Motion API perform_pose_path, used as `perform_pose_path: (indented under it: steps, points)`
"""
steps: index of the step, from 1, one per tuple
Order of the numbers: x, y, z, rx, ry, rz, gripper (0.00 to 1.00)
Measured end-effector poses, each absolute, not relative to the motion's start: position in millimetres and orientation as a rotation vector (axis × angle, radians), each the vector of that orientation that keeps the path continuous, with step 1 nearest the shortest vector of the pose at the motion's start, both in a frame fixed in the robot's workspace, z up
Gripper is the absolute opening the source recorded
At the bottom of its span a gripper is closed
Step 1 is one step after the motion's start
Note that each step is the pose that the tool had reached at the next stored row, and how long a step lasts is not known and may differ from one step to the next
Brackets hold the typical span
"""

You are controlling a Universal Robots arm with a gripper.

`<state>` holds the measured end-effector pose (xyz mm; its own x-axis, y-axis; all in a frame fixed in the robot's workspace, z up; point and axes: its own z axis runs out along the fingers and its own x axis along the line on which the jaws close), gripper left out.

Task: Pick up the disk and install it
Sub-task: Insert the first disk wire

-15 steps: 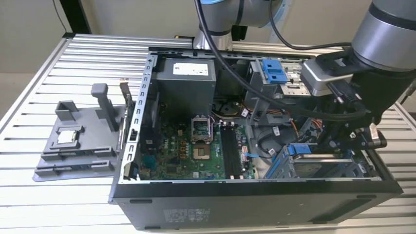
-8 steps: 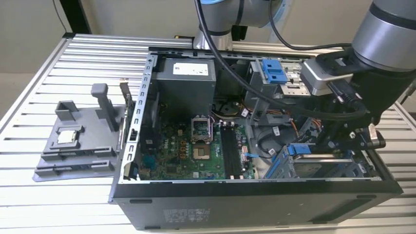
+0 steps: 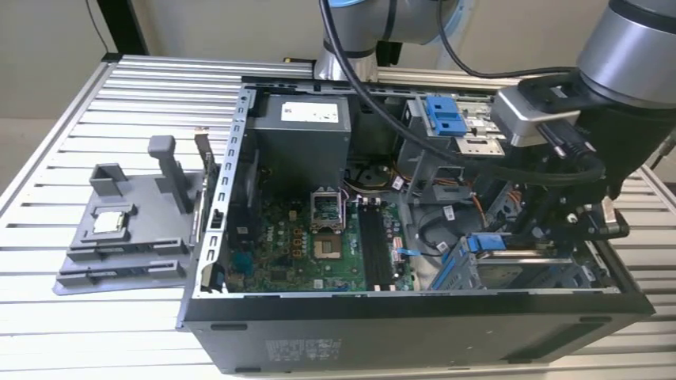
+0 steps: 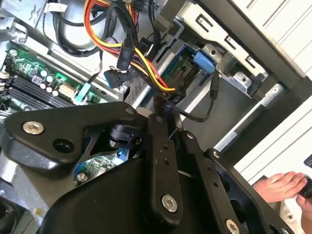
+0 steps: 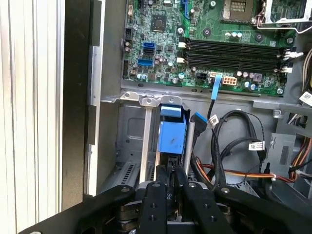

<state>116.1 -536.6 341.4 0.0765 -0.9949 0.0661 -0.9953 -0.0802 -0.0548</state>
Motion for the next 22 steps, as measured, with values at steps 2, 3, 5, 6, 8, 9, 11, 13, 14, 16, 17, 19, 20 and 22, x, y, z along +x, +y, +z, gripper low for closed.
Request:
perform_pose_path:
  steps: [2, 3, 5, 6, 8, 9, 11, 13, 14, 16, 17, 19, 20, 22]
  points:
    - [116.1, -536.6, 346.3, 2.301, -2.127, 0.134, 0.00]
    - [116.2, -536.5, 346.1, 2.300, -2.125, 0.132, 0.00]
    - [116.2, -536.6, 346.2, 2.300, -2.125, 0.132, 0.00]
    - [116.2, -536.6, 346.2, 2.299, -2.125, 0.132, 0.00]
    - [116.2, -536.6, 346.3, 2.299, -2.125, 0.133, 0.00]
    - [116.1, -536.6, 346.3, 2.299, -2.125, 0.133, 0.00]
    - [116.1, -536.6, 346.3, 2.299, -2.125, 0.133, 0.00]
    - [116.2, -536.6, 346.3, 2.299, -2.125, 0.133, 0.00]
    - [116.2, -536.6, 346.3, 2.299, -2.125, 0.133, 1.00]
    - [116.1, -536.6, 346.3, 2.299, -2.125, 0.133, 1.00]
    - [116.1, -536.6, 346.3, 2.299, -2.125, 0.133, 1.00]
    - [116.2, -536.6, 346.3, 2.300, -2.124, 0.133, 1.00]
    - [116.1, -536.6, 346.5, 2.300, -2.125, 0.132, 1.00]
    - [116.2, -538.1, 348.0, 2.301, -2.125, 0.130, 1.00]
